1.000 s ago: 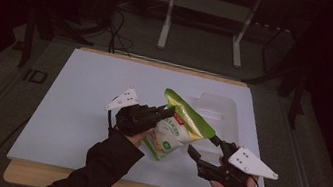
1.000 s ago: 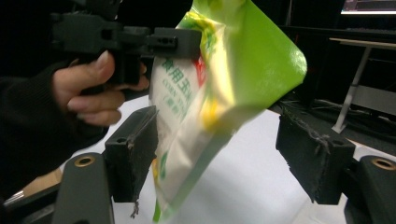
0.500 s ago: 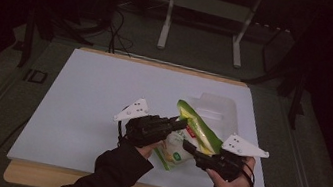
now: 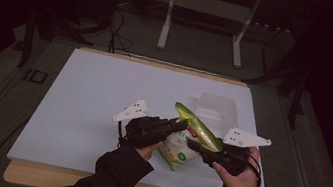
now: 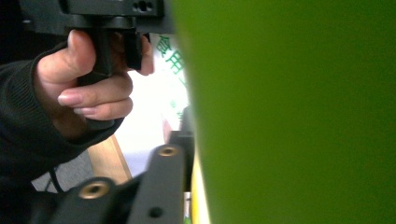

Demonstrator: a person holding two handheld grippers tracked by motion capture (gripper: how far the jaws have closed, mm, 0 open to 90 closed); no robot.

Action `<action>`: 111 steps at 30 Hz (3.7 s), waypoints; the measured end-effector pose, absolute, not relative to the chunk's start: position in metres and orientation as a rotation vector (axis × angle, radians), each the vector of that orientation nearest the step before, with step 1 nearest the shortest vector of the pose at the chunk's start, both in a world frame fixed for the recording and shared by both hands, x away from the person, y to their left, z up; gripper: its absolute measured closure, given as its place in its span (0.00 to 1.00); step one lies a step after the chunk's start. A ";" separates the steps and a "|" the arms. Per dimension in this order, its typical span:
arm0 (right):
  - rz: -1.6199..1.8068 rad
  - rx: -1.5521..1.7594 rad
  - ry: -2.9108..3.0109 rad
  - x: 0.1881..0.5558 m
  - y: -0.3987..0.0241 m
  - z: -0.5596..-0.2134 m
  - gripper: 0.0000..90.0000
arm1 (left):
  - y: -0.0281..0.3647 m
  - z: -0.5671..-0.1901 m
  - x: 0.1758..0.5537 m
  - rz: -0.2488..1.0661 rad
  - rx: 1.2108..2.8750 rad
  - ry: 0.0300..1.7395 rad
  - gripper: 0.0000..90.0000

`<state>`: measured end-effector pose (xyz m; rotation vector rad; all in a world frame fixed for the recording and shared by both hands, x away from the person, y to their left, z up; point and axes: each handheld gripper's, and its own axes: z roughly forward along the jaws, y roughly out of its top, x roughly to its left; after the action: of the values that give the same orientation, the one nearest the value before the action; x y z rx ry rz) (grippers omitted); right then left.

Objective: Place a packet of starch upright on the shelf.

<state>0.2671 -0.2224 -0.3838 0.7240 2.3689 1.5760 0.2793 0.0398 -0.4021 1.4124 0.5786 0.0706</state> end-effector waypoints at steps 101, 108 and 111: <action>1.165 0.955 2.407 0.476 -0.304 -0.384 0.60 | 0.171 -0.494 0.270 0.206 1.664 0.934 0.00; 1.189 1.006 2.347 0.461 -0.317 -0.371 0.47 | 0.171 -0.493 0.269 0.218 1.669 0.928 0.00; 1.203 1.030 2.319 0.455 -0.322 -0.368 0.45 | 0.171 -0.493 0.269 0.223 1.673 0.926 0.00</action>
<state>0.4553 -0.3219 -0.3677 1.0302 2.3192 1.2026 0.2691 0.1712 -0.4925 1.6728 0.9264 0.2231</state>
